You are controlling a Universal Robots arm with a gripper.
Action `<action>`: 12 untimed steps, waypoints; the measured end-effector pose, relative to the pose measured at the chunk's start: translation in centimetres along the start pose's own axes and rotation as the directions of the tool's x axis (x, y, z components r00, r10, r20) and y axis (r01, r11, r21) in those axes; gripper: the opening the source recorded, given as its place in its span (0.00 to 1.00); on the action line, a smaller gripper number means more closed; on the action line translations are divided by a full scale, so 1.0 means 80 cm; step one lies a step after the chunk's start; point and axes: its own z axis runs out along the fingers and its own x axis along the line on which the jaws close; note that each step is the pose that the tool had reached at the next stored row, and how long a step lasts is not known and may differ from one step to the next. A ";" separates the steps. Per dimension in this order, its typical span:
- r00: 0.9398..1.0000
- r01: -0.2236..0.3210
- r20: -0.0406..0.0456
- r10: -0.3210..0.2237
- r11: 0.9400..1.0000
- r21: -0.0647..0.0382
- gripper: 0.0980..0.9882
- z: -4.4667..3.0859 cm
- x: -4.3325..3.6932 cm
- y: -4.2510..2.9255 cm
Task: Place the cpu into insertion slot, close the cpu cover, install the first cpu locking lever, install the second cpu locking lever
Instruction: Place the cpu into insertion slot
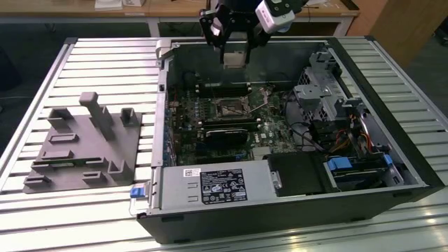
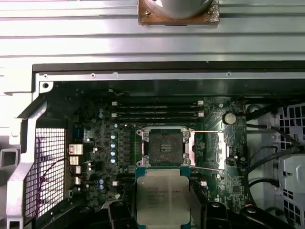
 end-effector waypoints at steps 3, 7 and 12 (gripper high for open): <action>1.000 0.000 0.000 0.000 1.000 0.000 0.49 0.0027 0.000 -0.0002; 1.000 0.000 0.000 0.000 1.000 0.000 0.49 0.0049 0.000 -0.0005; 1.000 0.000 0.000 0.000 1.000 0.000 0.49 0.0069 0.000 -0.0006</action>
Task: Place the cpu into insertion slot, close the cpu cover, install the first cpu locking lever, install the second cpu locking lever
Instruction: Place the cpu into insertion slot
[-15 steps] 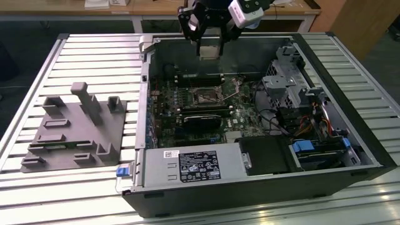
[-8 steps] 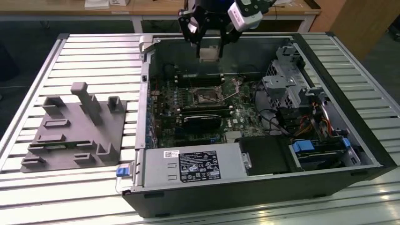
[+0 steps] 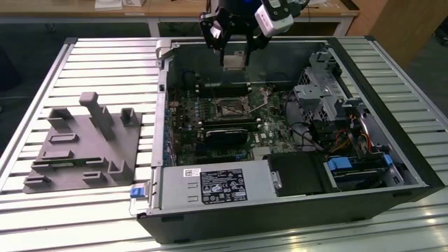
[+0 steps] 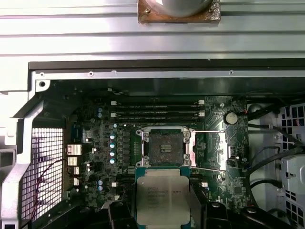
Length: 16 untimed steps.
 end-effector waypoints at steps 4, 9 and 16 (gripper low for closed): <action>1.000 0.000 0.000 0.000 1.000 0.000 0.49 0.0012 0.000 -0.0001; 1.000 0.000 0.000 0.000 1.000 0.000 0.49 0.0030 0.000 -0.0003; 1.000 0.000 0.000 0.000 1.000 0.000 0.49 0.0051 0.000 -0.0005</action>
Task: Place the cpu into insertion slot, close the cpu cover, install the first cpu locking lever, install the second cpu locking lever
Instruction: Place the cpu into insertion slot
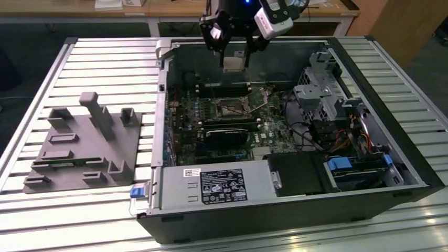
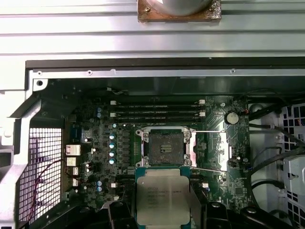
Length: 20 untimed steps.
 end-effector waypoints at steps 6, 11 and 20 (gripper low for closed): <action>1.000 0.000 0.000 0.000 1.000 0.000 0.49 0.0021 0.000 -0.0002; 1.000 0.000 0.000 0.000 1.000 0.000 0.49 0.0040 0.000 -0.0004; 1.000 0.000 0.000 0.000 1.000 0.000 0.49 0.0088 0.000 -0.0008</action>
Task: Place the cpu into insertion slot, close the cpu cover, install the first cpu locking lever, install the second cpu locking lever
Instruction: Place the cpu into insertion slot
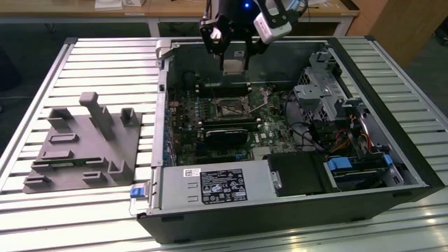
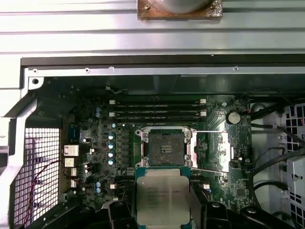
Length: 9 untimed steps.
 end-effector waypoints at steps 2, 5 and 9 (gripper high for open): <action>1.000 0.000 0.000 0.000 1.000 0.000 0.49 0.0014 0.000 -0.0001; 1.000 0.000 0.000 0.000 1.000 0.000 0.49 0.0033 0.000 -0.0003; 1.000 0.000 0.000 0.000 1.000 0.000 0.49 0.0060 0.000 -0.0005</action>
